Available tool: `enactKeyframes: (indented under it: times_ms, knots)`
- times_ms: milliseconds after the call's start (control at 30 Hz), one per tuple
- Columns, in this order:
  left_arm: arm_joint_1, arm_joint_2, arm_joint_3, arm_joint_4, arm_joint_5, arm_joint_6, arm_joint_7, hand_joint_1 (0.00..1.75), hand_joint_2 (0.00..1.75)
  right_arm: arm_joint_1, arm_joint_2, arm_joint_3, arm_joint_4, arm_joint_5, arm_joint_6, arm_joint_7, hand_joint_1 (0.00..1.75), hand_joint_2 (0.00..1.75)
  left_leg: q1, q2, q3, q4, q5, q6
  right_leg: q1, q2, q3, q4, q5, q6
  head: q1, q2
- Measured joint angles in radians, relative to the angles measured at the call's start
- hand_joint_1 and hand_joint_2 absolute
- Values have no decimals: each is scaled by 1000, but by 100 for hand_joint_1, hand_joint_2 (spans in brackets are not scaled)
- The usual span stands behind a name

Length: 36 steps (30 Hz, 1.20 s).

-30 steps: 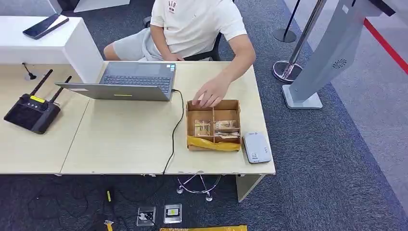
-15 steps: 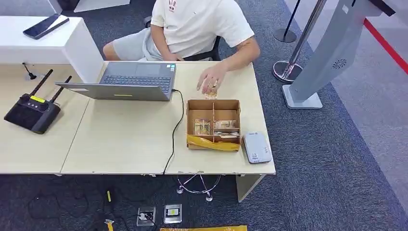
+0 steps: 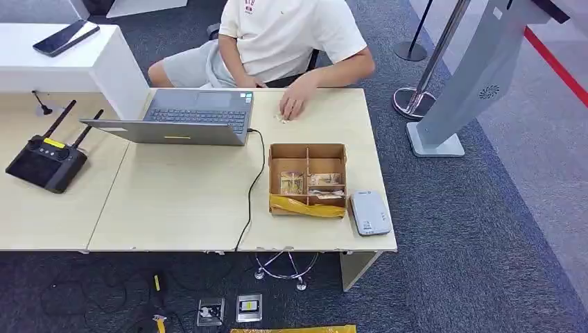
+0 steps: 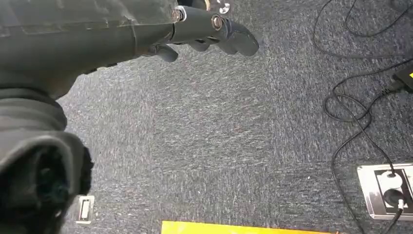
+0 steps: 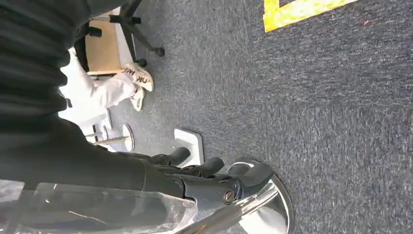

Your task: Pass the card to the sensor for recognition and then transmit it.

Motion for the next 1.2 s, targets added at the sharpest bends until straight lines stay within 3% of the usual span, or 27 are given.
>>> enactKeyframes:
  times_ms: [1200]
  knots:
    - [23,8,0,-35,19,3,4,0,0,0,13,14,5,21,-24,-22,0,175,0,0,0,0,0,0,0,0,0,0,0,0,0,0]
